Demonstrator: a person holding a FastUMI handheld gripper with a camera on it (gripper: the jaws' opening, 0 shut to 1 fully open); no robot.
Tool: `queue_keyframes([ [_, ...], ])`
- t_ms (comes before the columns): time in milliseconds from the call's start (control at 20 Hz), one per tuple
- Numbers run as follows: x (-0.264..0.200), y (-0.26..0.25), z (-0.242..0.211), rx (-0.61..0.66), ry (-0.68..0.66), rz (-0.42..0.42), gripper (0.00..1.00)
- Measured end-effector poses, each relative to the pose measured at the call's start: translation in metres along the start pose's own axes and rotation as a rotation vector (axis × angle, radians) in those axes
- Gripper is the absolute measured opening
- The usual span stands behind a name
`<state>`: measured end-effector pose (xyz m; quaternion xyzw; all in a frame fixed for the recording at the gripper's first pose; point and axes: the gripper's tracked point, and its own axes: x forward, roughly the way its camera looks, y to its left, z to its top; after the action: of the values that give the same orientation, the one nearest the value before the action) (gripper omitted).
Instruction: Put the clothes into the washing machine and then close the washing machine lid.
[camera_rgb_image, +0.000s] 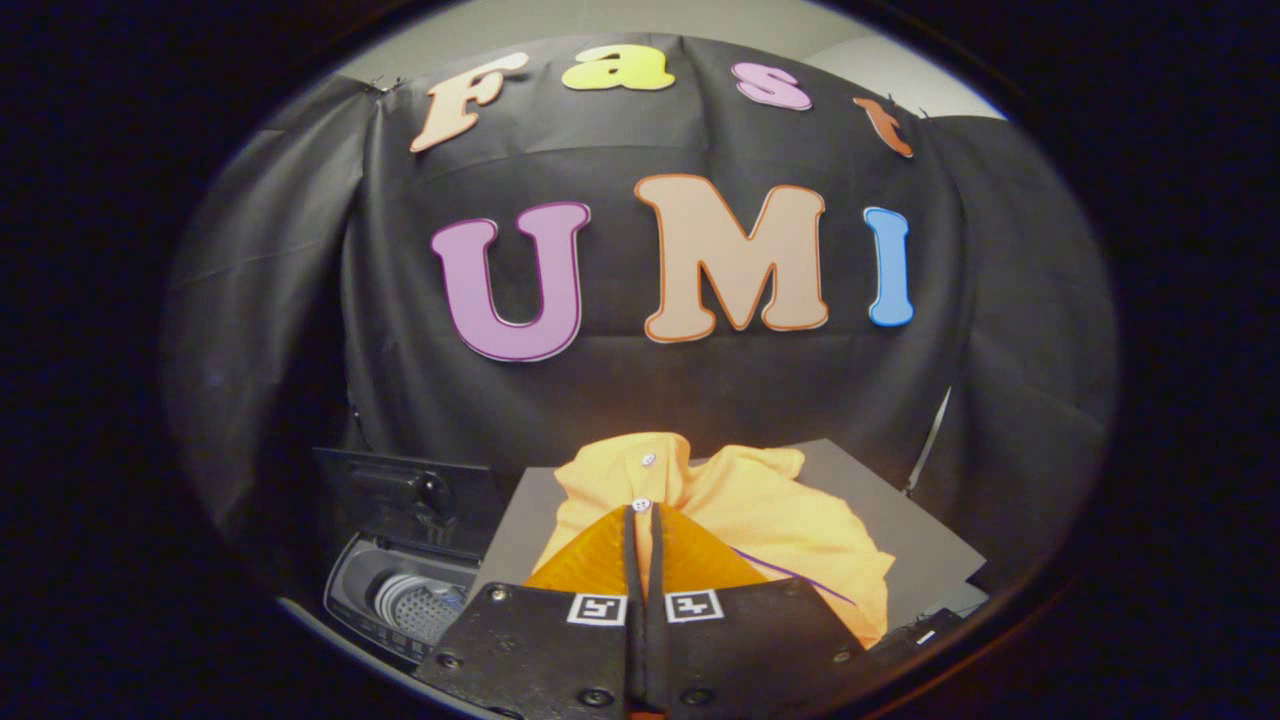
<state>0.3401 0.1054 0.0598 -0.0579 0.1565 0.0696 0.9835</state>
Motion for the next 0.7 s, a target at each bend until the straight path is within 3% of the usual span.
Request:
queue_keyframes([
  [250,-0.009,0.044,0.020,0.030,-0.044,0.015,0.00],
  [700,-0.004,0.152,0.036,0.044,-0.087,0.114,0.00],
])
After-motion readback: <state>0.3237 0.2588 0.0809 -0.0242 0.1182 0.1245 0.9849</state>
